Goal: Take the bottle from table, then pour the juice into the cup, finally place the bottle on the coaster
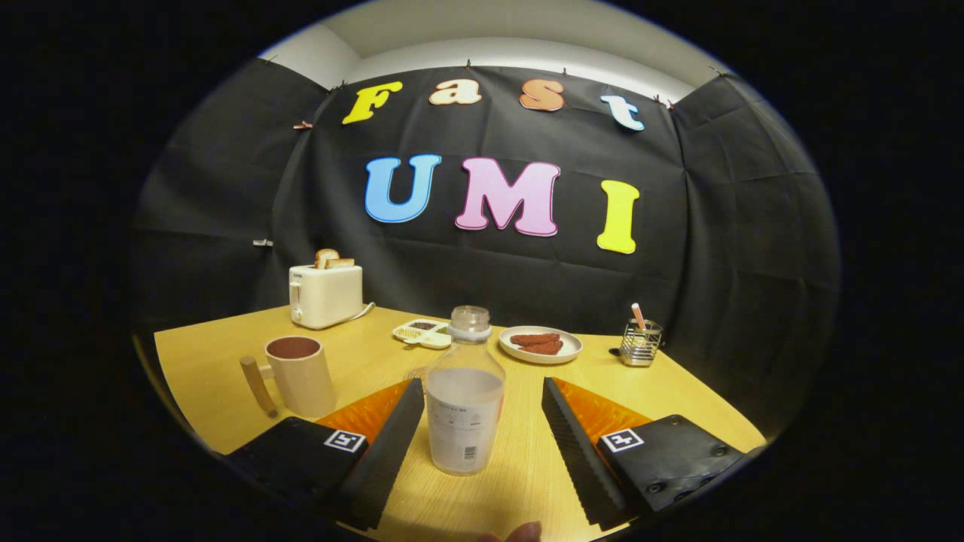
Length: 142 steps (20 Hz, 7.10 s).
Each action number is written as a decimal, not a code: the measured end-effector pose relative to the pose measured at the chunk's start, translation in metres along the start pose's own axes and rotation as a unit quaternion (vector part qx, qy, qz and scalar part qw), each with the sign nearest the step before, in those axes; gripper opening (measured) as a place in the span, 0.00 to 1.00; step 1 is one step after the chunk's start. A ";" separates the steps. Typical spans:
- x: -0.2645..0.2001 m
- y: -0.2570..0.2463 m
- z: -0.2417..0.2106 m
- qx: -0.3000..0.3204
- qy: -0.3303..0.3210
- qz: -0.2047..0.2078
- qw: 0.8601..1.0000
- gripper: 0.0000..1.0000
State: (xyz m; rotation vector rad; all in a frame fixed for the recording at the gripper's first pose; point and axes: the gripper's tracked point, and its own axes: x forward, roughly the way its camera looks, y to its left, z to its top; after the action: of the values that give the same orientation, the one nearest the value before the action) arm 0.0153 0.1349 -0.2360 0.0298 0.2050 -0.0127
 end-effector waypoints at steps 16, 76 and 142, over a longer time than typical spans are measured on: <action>0.050 0.012 -0.043 0.038 0.045 -0.060 0.996 0.94; 0.082 0.106 0.030 -0.715 0.063 0.020 0.696 0.68; 0.083 0.116 0.042 -0.785 0.046 0.062 0.614 0.68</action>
State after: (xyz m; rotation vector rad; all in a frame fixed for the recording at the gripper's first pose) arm 0.1070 0.2488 -0.2085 -1.7609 0.2598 0.3194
